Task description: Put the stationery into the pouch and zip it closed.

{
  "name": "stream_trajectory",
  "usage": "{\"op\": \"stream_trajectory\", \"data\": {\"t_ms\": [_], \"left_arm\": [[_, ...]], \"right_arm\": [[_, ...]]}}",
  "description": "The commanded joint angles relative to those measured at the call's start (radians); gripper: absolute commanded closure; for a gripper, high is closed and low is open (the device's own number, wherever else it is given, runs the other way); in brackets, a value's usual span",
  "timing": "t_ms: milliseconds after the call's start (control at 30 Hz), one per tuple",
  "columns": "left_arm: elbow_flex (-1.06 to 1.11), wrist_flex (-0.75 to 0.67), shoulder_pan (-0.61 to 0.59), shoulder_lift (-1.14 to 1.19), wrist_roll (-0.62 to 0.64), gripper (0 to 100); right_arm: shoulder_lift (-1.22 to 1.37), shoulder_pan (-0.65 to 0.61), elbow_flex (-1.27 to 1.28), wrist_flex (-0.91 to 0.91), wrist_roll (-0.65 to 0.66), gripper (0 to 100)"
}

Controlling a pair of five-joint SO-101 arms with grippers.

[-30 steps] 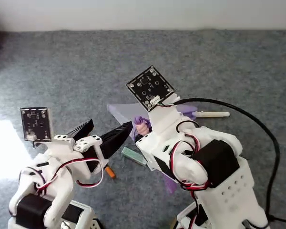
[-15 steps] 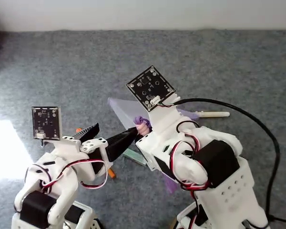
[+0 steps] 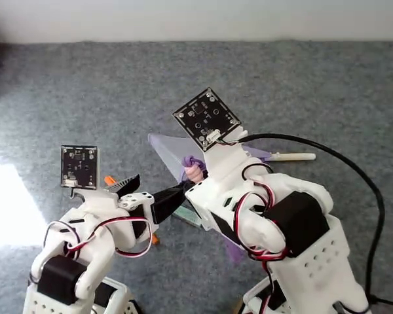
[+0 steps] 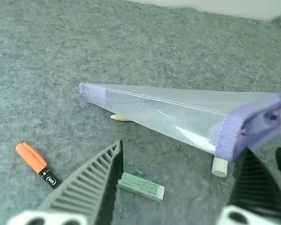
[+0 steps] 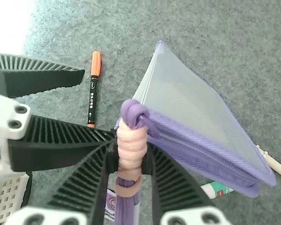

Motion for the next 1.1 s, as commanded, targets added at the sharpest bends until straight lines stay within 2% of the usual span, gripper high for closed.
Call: {"op": "stream_trajectory", "data": {"t_ms": [0,400,600,767,1067], "left_arm": [[0.021,-0.057,-0.006,0.006,-0.015,64],[-0.024,-0.064,-0.008,0.005,-0.012,64],[-0.056,-0.064,-0.008,0.003,-0.014,72],[-0.114,-0.064,-0.006,0.005,-0.014,73],[-0.053,-0.124,0.002,0.006,-0.015,73]], "right_arm": [[-0.024,-0.007,-0.011,-0.021,0.005,99.1],[-0.025,-0.008,-0.011,0.016,0.005,99.1],[-0.025,-0.008,-0.009,0.018,0.006,99.1],[-0.025,-0.008,-0.008,0.018,0.006,99.1],[-0.021,-0.008,-0.006,0.016,0.006,99.1]]}}
